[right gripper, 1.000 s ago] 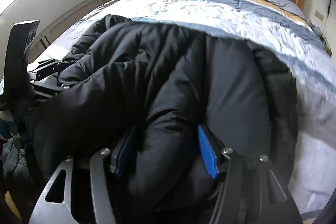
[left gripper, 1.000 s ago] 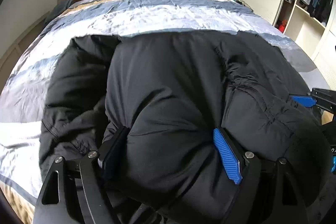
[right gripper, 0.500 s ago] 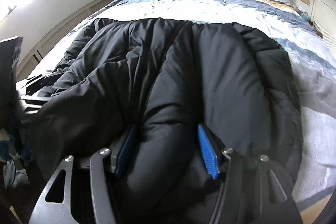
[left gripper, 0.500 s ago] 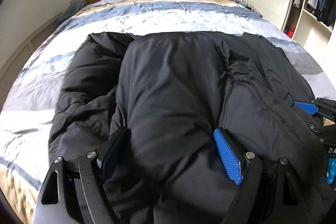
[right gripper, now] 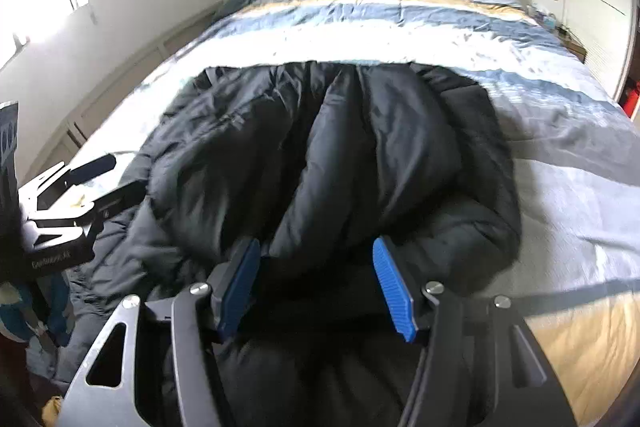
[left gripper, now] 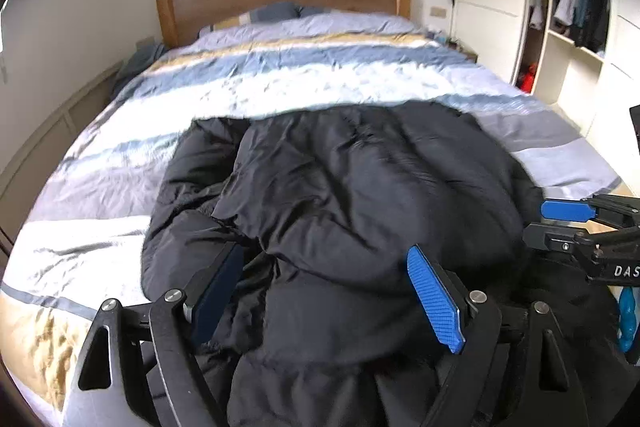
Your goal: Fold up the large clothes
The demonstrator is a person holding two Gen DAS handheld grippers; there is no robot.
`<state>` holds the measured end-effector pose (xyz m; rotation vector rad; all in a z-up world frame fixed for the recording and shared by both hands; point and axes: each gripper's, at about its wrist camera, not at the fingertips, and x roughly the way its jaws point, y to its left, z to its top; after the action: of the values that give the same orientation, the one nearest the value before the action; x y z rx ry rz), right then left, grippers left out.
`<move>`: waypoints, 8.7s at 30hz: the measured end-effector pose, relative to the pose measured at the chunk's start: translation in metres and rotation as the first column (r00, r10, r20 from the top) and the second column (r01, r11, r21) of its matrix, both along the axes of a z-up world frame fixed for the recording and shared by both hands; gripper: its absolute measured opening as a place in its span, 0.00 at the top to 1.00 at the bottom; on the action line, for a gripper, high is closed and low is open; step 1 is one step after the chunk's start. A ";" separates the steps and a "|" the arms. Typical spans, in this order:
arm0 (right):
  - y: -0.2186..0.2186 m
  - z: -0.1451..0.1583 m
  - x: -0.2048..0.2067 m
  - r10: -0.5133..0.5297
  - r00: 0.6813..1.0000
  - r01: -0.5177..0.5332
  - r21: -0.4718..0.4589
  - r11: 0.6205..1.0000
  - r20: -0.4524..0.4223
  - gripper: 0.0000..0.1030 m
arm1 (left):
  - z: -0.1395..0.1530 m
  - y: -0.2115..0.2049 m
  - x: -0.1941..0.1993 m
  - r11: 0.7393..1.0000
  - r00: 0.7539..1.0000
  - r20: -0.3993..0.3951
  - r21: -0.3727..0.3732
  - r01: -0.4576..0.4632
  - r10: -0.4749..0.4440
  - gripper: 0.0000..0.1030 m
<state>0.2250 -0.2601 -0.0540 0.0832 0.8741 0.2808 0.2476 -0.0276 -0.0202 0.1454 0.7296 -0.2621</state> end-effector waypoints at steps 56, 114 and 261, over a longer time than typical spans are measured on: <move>-0.153 0.036 -0.259 -0.388 0.918 0.380 0.100 0.920 0.084 0.28 | 0.042 0.135 -0.209 0.963 0.951 0.153 -0.033 -0.267 0.269 0.01; -0.164 -0.119 -0.233 -0.223 0.917 0.352 0.409 0.842 -0.331 0.25 | -0.137 0.319 -0.193 0.653 0.826 -0.517 -0.549 -0.523 0.227 0.01; -0.127 -0.048 0.310 -0.304 0.938 0.335 0.211 0.918 -0.168 0.19 | -0.053 0.152 0.311 0.882 0.886 -0.423 -0.322 -0.343 0.190 0.14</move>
<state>0.5352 -0.3874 -0.1022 0.4692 0.9400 0.0702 0.5586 0.1243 -0.0729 -0.4009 1.0583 -0.1606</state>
